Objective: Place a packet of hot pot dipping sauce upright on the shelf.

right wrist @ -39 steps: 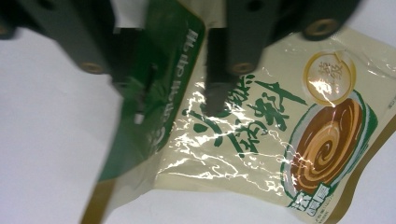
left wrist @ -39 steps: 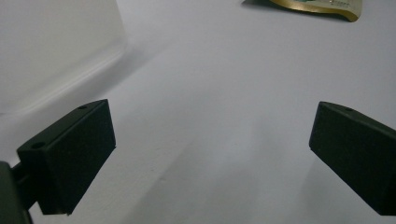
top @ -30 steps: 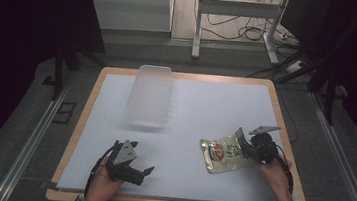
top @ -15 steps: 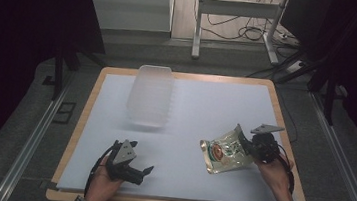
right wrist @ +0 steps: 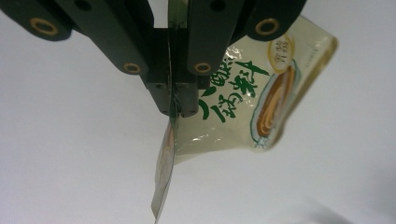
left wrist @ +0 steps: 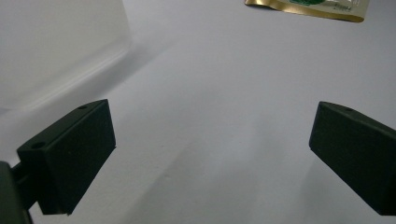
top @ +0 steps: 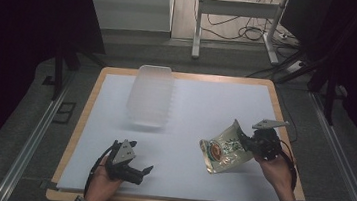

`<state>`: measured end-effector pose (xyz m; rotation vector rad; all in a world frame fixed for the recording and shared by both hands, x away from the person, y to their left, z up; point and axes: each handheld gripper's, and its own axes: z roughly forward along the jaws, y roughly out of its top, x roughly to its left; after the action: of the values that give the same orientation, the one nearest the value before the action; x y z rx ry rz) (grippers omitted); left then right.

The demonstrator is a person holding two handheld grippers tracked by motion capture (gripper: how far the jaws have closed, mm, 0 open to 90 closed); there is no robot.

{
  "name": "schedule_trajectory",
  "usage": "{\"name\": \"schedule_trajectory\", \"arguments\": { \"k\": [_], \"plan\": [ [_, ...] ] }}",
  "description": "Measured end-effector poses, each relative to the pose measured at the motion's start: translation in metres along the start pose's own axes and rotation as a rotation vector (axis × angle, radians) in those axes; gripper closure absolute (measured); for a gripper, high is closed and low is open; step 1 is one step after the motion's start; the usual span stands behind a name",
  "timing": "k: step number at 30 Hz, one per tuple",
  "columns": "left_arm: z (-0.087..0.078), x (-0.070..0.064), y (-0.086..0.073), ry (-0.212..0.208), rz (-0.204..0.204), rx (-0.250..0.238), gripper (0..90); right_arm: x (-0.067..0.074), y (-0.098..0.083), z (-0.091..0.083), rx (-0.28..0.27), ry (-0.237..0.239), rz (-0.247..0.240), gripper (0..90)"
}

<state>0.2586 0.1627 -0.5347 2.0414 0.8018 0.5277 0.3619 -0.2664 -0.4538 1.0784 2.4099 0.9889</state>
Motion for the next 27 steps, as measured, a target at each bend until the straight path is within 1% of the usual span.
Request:
{"name": "schedule_trajectory", "arguments": {
  "k": [4, 5, 7, 10, 14, 16, 17, 19, 20, 22, 24, 25, 27],
  "plan": [
    [0.0, 0.0, 0.0, 0.001, 0.003, 0.003, 0.3, 0.005, 0.007, -0.006, -0.025, 0.01, -0.018, 88.9],
    [0.0, -0.001, 0.0, 0.001, 0.004, 0.004, 0.3, 0.009, 0.012, -0.009, -0.041, 0.017, -0.036, 89.0],
    [0.0, -0.001, 0.0, 0.001, 0.005, 0.005, 0.3, 0.013, 0.019, -0.012, -0.052, 0.037, -0.039, 89.0],
    [0.0, 0.0, 0.0, -0.001, 0.005, 0.003, 0.3, 0.019, 0.028, -0.015, -0.055, 0.059, -0.055, 89.1],
    [-0.001, 0.0, 0.0, -0.002, 0.0, -0.001, 0.3, 0.027, 0.04, -0.018, -0.062, 0.11, -0.064, 89.2],
    [-0.001, 0.0, 0.0, -0.004, 0.001, -0.002, 0.3, 0.03, 0.044, -0.019, -0.061, 0.116, -0.07, 89.2],
    [-0.001, 0.001, 0.0, -0.01, -0.005, -0.007, 0.2, 0.035, 0.05, -0.02, -0.061, 0.132, -0.092, 89.2],
    [-0.002, 0.002, 0.0, -0.024, -0.023, -0.026, 0.2, 0.043, 0.056, -0.021, -0.064, 0.145, -0.113, 89.2],
    [-0.003, 0.003, 0.0, -0.028, -0.028, -0.036, 0.2, 0.046, 0.059, -0.022, -0.065, 0.147, -0.131, 89.2],
    [-0.004, 0.004, 0.0, -0.032, -0.043, -0.049, 0.2, 0.052, 0.064, -0.024, -0.066, 0.163, -0.149, 89.2],
    [-0.004, 0.005, -0.001, -0.035, -0.052, -0.054, 0.2, 0.058, 0.07, -0.025, -0.069, 0.162, -0.177, 89.2],
    [-0.004, 0.005, -0.001, -0.035, -0.052, -0.054, 0.2, 0.058, 0.07, -0.025, -0.069, 0.162, -0.177, 89.2],
    [-0.005, 0.005, -0.001, -0.034, -0.052, -0.054, 0.2, 0.062, 0.074, -0.025, -0.066, 0.154, -0.194, 89.2]
  ]
}}
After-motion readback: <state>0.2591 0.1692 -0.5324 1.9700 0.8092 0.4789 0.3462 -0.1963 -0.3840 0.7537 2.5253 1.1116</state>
